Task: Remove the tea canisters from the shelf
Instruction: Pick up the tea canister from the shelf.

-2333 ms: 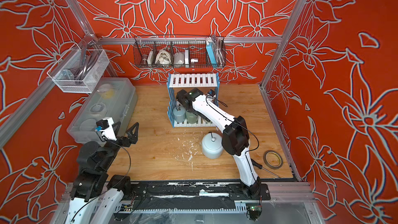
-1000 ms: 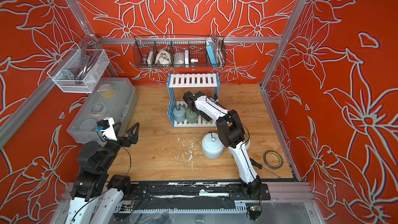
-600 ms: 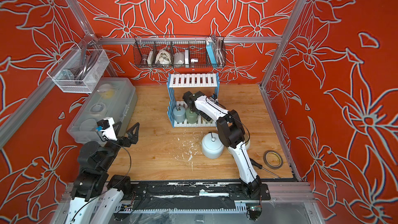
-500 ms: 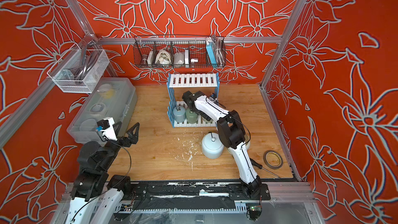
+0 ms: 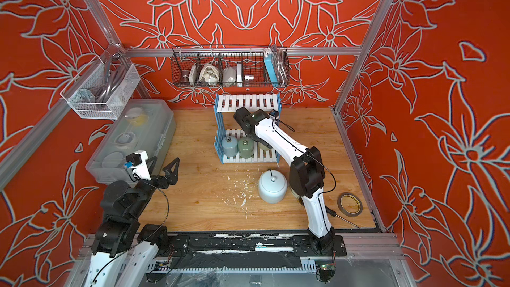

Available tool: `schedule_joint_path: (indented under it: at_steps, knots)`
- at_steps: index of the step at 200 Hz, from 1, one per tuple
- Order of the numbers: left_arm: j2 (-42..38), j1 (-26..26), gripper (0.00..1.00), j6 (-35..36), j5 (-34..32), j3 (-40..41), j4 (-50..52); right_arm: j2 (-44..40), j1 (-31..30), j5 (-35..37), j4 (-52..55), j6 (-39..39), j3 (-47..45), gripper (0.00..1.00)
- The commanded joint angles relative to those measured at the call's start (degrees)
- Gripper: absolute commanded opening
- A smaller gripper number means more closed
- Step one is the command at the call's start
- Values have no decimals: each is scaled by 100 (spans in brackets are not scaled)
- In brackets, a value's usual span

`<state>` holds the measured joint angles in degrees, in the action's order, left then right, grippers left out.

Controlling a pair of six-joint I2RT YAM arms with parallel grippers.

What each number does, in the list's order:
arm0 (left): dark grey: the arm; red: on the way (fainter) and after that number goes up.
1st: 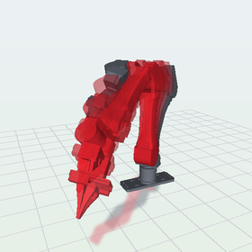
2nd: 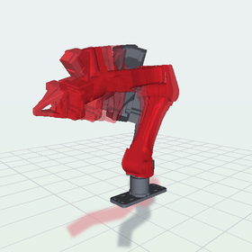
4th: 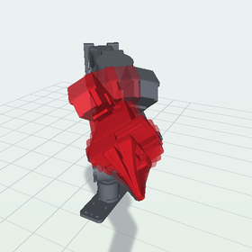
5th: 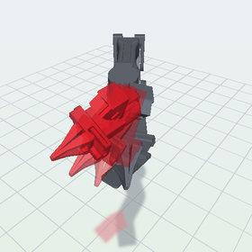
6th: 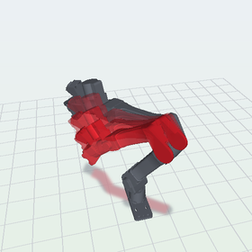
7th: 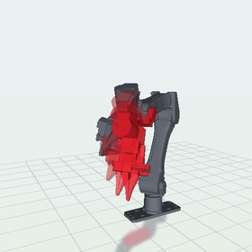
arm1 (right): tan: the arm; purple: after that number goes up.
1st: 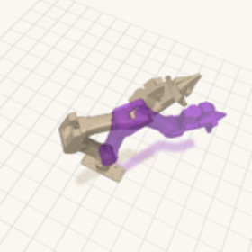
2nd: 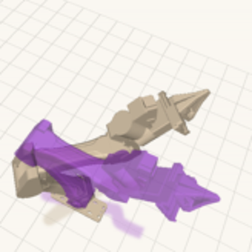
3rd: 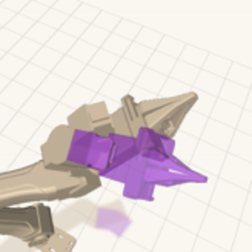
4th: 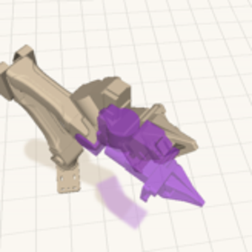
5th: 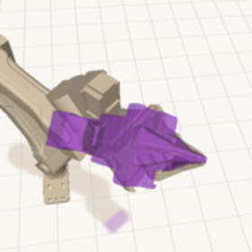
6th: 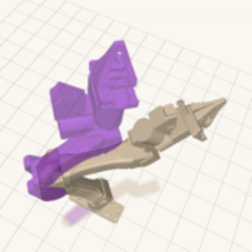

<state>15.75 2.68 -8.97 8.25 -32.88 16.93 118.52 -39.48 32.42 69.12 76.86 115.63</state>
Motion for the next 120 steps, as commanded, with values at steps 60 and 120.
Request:
schedule_joint_path:
  at_steps: [60, 120]
  knots:
    - [16, -92, 99, 28, -17, 29, -177, -1549, -403, -674, -1160, -2412, -679, 57]
    - [25, -110, 99, 24, 33, 46, -209, -3344, -542, -2635, -3746, -4214, -3080, 52]
